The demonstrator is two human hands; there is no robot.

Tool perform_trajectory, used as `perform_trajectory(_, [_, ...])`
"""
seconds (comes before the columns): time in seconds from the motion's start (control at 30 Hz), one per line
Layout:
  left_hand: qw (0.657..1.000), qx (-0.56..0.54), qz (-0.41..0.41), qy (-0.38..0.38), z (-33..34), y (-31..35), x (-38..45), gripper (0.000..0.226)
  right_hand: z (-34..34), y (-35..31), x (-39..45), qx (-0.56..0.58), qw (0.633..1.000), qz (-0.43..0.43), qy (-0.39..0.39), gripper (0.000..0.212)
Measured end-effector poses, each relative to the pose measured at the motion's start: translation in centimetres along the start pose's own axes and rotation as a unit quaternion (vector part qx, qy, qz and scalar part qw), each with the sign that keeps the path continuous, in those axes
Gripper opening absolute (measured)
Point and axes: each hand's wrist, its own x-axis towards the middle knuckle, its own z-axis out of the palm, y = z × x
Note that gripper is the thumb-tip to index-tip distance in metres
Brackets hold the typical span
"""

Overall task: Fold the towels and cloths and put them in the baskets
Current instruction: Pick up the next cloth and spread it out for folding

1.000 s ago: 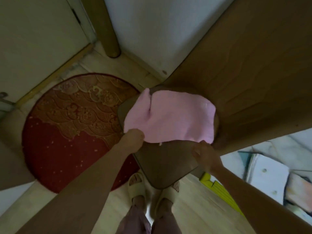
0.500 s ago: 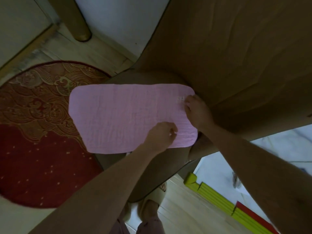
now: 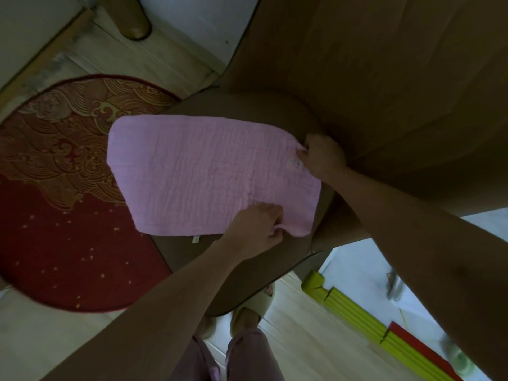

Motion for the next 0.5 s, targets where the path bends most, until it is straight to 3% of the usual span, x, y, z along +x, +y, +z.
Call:
perform_trajectory(0.1, [0.985,-0.145,-0.089,-0.015,-1.6,0.9,-0.5,0.013,-0.3,-0.4,-1.2,-0.028,0.999,-0.004,-0.015,0.021])
perform_trajectory(0.17, [0.958,-0.248,-0.141,-0.012,-3.3,1.8,-0.6,0.007,-1.4,-0.7,-2.3,0.010,1.000,0.004,-0.011,0.028])
perform_trajectory(0.27, [0.955,-0.239,-0.171,-0.039,-6.5,3.2,0.0,0.010,-4.2,-0.9,-5.1,0.116,0.993,0.028,0.023,0.041])
perform_trajectory(0.33, [0.944,-0.246,-0.214,-0.049,-8.8,4.6,0.1,0.030,-6.3,-0.9,-7.6,0.159,0.986,0.029,0.047,0.039])
perform_trajectory(0.37, [0.941,-0.272,-0.200,-0.032,-10.1,5.5,-0.3,0.044,-7.4,-0.8,-8.9,0.165,0.984,0.029,0.055,0.038])
perform_trajectory(0.4, [0.945,-0.258,-0.199,0.035,-10.4,6.0,0.4,0.056,-8.4,-0.7,-10.1,0.165,0.984,0.032,0.063,0.035])
perform_trajectory(0.43, [0.918,-0.337,-0.210,-0.011,-12.7,7.1,0.2,0.062,-9.6,-0.6,-11.2,0.163,0.983,0.035,0.072,0.029])
perform_trajectory(0.47, [0.947,-0.278,-0.144,0.079,-14.0,8.8,0.4,0.059,-10.7,-0.5,-12.2,0.161,0.983,0.037,0.082,0.022])
perform_trajectory(0.5, [0.968,-0.215,-0.022,0.125,-14.3,9.3,0.8,0.047,-11.8,-0.3,-13.1,0.156,0.983,0.036,0.095,0.016])
